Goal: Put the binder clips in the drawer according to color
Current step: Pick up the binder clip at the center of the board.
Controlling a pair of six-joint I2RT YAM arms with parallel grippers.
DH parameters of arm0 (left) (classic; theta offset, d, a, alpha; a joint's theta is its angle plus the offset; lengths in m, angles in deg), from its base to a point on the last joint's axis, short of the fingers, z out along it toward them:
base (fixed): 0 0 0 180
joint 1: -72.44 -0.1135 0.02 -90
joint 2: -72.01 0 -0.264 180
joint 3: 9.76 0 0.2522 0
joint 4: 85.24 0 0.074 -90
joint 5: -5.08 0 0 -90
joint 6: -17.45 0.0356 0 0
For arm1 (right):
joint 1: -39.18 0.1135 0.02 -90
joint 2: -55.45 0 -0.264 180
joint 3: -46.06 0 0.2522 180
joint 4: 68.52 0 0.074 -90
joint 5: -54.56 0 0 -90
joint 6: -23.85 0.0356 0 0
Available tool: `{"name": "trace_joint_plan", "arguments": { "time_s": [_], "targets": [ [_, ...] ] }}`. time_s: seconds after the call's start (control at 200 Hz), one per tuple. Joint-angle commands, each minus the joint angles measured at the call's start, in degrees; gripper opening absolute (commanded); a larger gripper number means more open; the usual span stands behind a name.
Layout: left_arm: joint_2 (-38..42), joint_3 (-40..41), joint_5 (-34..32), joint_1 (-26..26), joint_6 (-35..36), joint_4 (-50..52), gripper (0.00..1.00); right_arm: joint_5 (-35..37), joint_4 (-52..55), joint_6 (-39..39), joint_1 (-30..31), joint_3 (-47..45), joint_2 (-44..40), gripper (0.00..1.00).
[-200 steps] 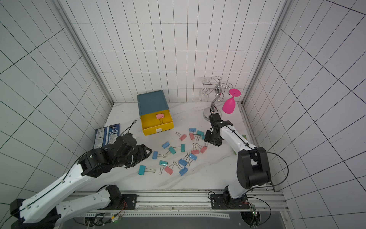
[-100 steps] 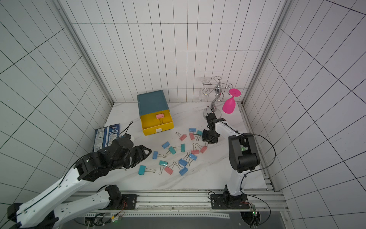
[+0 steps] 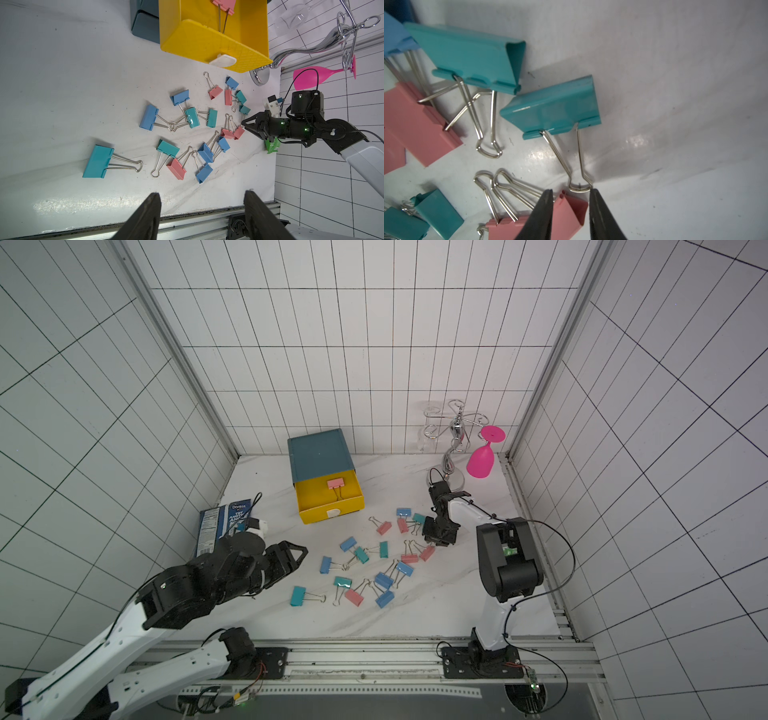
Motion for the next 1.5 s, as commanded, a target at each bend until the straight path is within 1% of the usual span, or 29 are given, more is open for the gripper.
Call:
{"name": "trace_joint_plan", "arguments": {
  "time_s": [0.0, 0.26, 0.435, 0.545, 0.82, 0.96, 1.124, 1.194, 1.289, 1.364, 1.439, 1.499],
  "targets": [
    [-0.20, -2.04, -1.01, -0.77, 2.64, 0.81, 0.67, 1.77, 0.65, 1.36, 1.01, -1.33, 0.08, 0.33],
    [0.93, -1.12, 4.39, -6.36, 4.58, 0.64, 0.68, 2.52, 0.03, 2.75, 2.27, -4.49, -1.66, 0.32],
    [1.63, -0.81, 6.21, -8.19, 5.35, 0.73, 0.68, 2.37, -0.58, 3.72, 2.48, -7.96, -4.32, 0.32],
    [1.19, -0.98, 7.16, -8.51, 6.11, 0.34, 0.68, 2.47, -1.10, 4.66, 2.87, -10.78, -5.85, 0.32],
    [0.41, -0.62, 9.09, -8.73, 7.10, -1.00, 0.68, 0.09, -3.70, 9.38, 3.25, -19.03, -12.28, 0.37],
    [0.60, -0.12, 9.62, -8.77, 7.15, -1.76, 0.68, -0.17, -3.83, 11.35, 5.04, -22.34, -15.55, 0.38],
    [0.71, 0.33, 10.09, -8.78, 7.11, -2.52, 0.68, -0.78, -3.37, 12.90, 8.82, -24.51, -18.82, 0.40],
    [0.96, 0.46, 10.07, -8.87, 7.14, -2.77, 0.68, -0.03, -2.47, 13.87, 10.16, -24.94, -20.62, 0.43],
    [1.14, 0.43, 10.15, -8.90, 7.06, -2.87, 0.68, 1.34, -1.12, 14.31, 11.16, -24.93, -23.70, 0.51],
    [1.41, 0.51, 10.06, -8.94, 6.93, -2.79, 0.68, 1.98, 0.15, 13.40, 11.87, -24.01, -25.37, 0.59],
    [1.58, 0.76, 10.29, -9.26, 6.89, -2.79, 0.68, 2.59, 1.99, 11.88, 12.91, -22.38, -25.80, 0.64],
    [1.67, 1.01, 10.57, -9.45, 6.56, -2.70, 0.68, 3.11, 3.80, 10.46, 13.88, -20.97, -25.38, 0.66]
  ]
}}
